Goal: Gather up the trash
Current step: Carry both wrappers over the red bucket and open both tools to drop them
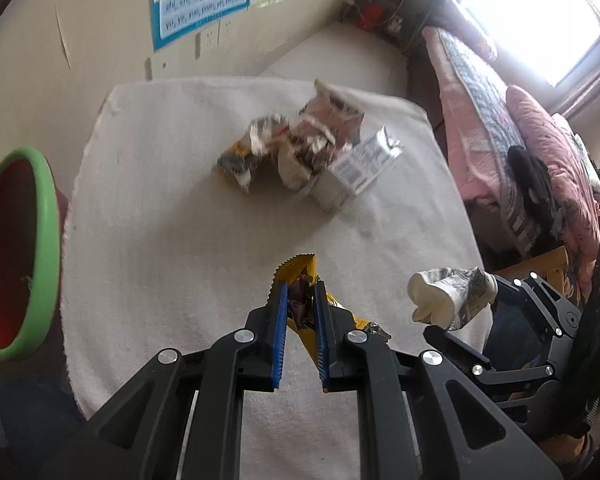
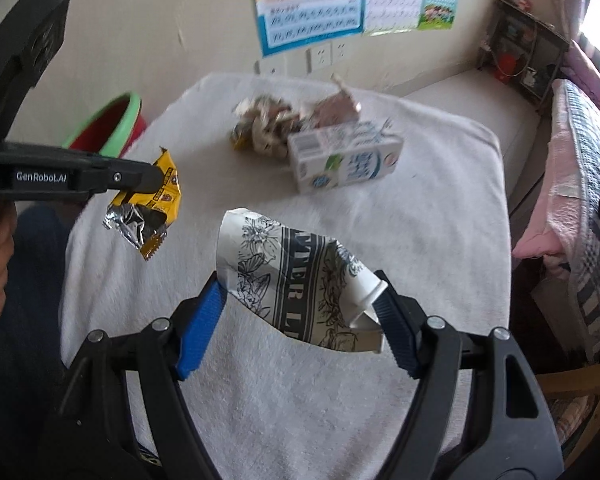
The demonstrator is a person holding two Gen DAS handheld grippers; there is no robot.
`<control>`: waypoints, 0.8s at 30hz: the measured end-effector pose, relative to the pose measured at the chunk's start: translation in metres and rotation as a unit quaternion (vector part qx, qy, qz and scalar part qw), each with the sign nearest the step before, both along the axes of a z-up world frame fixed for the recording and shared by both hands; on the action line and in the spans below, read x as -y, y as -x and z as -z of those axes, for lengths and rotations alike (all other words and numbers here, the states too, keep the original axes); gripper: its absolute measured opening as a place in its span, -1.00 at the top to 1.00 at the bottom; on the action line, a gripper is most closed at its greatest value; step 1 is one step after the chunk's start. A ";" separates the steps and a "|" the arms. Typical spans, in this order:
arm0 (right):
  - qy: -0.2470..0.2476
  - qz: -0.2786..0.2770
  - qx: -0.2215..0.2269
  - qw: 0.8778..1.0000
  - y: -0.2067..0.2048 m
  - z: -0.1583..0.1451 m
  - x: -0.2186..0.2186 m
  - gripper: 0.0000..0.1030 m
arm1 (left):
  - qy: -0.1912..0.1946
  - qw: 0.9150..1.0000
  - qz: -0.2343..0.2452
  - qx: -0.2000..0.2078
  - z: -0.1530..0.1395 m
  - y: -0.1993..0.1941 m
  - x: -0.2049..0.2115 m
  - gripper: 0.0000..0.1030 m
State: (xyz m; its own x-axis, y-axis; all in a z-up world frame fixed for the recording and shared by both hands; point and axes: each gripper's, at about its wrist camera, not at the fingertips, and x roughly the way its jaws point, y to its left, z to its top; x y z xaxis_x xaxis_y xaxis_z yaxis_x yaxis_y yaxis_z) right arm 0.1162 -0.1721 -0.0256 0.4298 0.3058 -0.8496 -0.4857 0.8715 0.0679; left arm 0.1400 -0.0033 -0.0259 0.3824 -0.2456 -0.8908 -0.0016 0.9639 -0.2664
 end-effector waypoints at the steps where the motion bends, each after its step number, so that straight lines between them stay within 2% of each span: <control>1: -0.006 0.005 0.003 1.000 0.000 -0.004 0.003 -0.39 | -0.002 1.000 -0.002 0.007 -0.004 0.001 -0.001 0.80; 12: -0.035 0.014 0.004 0.999 -0.003 -0.023 -0.004 -0.39 | 0.016 0.998 -0.035 0.058 -0.027 0.014 -0.021 0.80; 24: -0.031 -0.003 0.021 0.999 -0.023 -0.061 -0.043 -0.39 | 0.043 0.992 -0.059 0.105 -0.049 0.017 -0.063 0.80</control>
